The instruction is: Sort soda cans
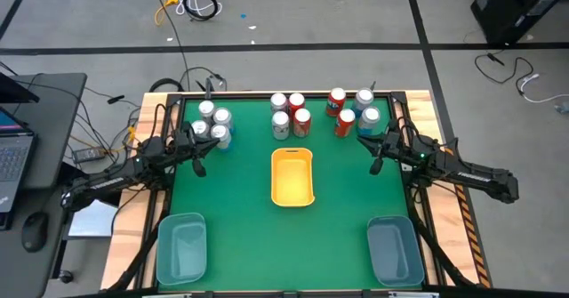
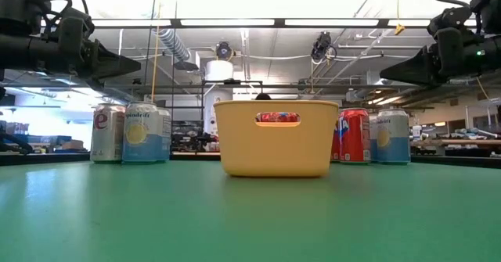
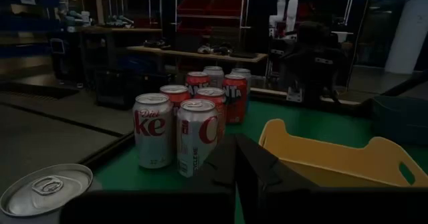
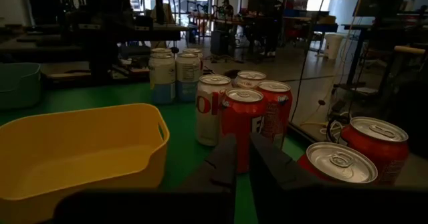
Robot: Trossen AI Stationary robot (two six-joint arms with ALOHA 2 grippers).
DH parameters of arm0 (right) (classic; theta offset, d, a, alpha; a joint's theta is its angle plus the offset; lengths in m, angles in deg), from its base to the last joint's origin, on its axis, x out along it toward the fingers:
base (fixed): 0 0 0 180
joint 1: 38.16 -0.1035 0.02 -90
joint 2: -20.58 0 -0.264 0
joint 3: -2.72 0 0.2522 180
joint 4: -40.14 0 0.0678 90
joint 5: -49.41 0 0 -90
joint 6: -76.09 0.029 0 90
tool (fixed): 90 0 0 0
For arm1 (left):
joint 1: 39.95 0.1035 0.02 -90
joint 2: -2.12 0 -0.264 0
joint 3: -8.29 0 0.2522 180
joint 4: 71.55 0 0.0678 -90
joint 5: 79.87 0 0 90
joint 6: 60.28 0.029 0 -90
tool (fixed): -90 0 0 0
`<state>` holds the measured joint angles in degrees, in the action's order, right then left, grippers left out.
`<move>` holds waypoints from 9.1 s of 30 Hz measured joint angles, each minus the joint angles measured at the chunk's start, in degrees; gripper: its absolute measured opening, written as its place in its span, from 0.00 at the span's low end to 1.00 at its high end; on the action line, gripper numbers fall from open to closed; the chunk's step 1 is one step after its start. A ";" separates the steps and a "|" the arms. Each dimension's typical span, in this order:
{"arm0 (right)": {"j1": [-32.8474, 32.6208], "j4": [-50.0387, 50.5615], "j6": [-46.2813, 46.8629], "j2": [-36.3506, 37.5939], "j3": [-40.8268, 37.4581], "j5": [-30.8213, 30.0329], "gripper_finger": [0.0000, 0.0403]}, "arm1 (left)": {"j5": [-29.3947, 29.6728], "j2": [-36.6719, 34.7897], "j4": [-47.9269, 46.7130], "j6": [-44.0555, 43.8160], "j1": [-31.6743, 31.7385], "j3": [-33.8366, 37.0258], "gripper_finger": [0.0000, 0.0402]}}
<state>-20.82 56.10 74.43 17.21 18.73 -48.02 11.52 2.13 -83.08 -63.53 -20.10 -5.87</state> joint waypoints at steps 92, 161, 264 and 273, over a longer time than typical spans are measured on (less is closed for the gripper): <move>18.82 47.54 0.08 -81.97 63.40 -1.41 0.75 | 4.33 9.42 4.79 1.33 0.02 0.00 0.02; 2.37 54.37 3.02 -84.67 62.97 5.98 0.80 | 2.57 9.44 2.51 -0.13 0.02 0.00 0.02; 5.16 86.01 -13.11 -113.54 121.52 -0.23 0.74 | 1.36 10.19 2.60 -0.03 0.00 0.01 0.02; 22.94 79.87 -15.39 -109.48 110.69 5.56 0.57 | 0.92 10.19 2.60 -0.22 0.00 0.01 0.02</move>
<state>2.11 135.97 59.04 -92.27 129.42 -42.46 12.43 12.32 -80.47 -63.74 -20.10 -5.86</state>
